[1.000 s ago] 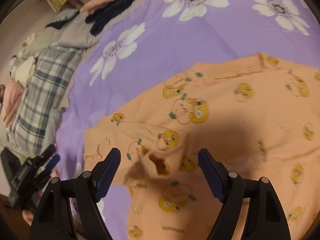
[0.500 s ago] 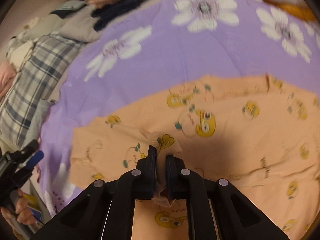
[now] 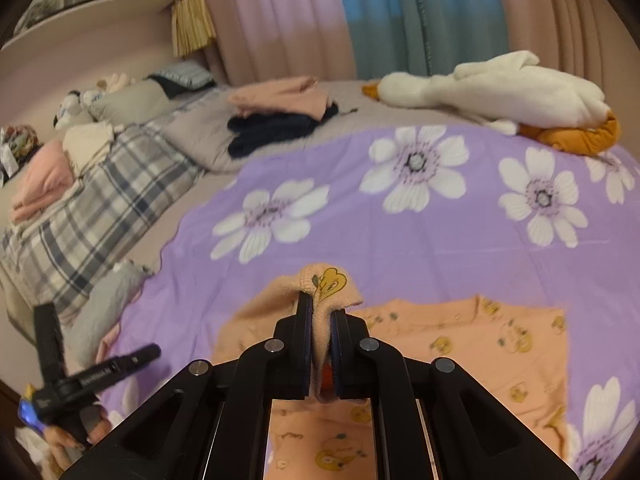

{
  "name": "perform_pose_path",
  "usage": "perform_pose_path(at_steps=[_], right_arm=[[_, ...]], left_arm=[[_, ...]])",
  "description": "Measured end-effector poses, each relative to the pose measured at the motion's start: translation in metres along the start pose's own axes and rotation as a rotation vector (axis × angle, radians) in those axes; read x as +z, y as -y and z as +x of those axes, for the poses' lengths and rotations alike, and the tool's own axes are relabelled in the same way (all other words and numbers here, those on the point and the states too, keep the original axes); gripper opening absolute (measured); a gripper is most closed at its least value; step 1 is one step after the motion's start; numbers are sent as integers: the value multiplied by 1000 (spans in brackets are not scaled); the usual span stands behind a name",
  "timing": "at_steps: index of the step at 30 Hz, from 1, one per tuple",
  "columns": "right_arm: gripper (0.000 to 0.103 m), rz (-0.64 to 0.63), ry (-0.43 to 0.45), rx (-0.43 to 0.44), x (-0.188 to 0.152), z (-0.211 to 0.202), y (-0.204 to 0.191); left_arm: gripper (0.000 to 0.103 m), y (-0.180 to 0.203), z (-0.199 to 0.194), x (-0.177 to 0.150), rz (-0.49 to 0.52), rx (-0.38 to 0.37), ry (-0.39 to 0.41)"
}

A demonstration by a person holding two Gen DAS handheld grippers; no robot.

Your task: Fold small clothes

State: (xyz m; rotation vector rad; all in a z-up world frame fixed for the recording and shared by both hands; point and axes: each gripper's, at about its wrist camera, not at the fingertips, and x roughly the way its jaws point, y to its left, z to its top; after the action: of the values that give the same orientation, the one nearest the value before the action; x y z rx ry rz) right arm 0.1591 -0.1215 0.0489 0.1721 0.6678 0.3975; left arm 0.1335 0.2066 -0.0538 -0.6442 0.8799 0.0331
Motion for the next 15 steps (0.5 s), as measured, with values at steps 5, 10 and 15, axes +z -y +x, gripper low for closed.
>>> perform_pose_path(at_steps=[5,10,15], right_arm=[[9,21,17,-56,2,-9,30],[9,63,-3,-99,0,-12,60],[9,89,-33,-153,-8,-12,90]], left_arm=[[58,18,15,-7,54,-10,-27],[58,38,33,-15,106,-34,-59],[57,55,53,-23,147,-57,-92]])
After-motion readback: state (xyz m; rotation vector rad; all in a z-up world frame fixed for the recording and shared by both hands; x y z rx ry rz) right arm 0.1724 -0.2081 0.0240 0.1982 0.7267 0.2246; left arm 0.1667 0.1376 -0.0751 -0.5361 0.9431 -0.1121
